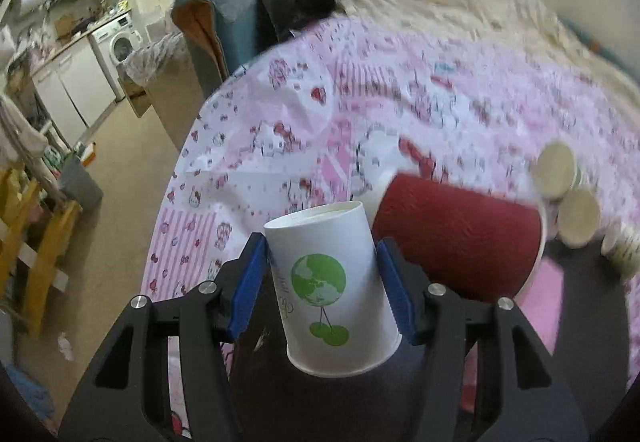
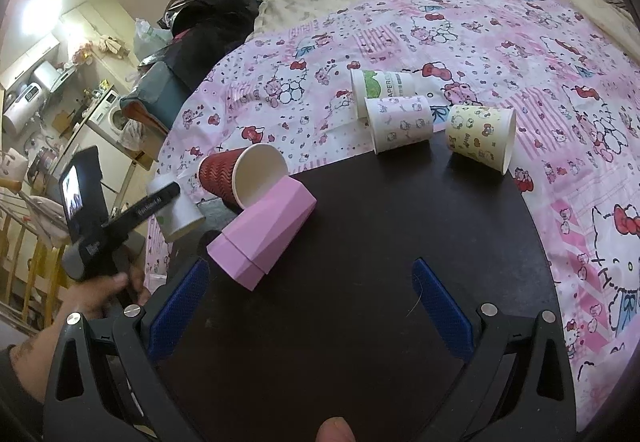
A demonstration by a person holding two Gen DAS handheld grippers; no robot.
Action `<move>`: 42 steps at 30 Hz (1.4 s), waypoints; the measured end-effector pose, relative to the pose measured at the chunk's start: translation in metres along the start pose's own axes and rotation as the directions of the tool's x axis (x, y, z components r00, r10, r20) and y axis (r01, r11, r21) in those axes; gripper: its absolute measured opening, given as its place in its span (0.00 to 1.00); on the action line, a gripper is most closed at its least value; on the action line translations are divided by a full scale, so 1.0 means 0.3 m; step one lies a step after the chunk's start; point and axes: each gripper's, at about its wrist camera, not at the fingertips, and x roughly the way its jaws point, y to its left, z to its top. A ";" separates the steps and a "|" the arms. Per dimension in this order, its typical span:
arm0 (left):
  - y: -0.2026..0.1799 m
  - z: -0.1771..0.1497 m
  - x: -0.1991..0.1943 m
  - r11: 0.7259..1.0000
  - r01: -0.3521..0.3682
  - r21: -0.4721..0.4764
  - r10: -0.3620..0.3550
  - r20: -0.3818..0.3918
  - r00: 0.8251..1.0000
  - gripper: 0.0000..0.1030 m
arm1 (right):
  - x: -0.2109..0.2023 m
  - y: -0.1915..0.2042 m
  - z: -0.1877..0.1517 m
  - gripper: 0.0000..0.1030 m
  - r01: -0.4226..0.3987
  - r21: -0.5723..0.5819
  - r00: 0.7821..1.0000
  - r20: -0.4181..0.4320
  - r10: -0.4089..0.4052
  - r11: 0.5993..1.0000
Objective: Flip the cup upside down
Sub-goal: 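Lift the white cup with the left tool and rotate it onto its end, then set the white cup down on the table and open the left tool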
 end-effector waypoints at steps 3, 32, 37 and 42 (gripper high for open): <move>-0.007 -0.034 -0.027 1.000 -0.010 0.016 0.009 0.029 1.000 0.51 | -0.015 0.005 0.002 1.00 -0.017 -0.003 1.000 0.013 0.017 1.000; -0.030 -0.155 -0.154 0.997 0.066 0.027 -0.063 -0.105 0.993 0.78 | -0.054 -0.007 -0.003 1.00 -0.011 0.009 0.999 0.032 0.011 1.000; 0.011 -0.156 -0.294 0.992 0.123 0.008 -0.121 -0.094 0.988 0.78 | -0.038 -0.014 -0.013 1.00 0.035 -0.010 0.999 0.020 -0.035 0.999; 0.065 -0.162 -0.395 0.985 0.175 0.001 -0.174 -0.080 0.981 0.78 | -0.003 0.006 0.000 1.00 0.032 -0.017 0.999 -0.033 -0.033 0.999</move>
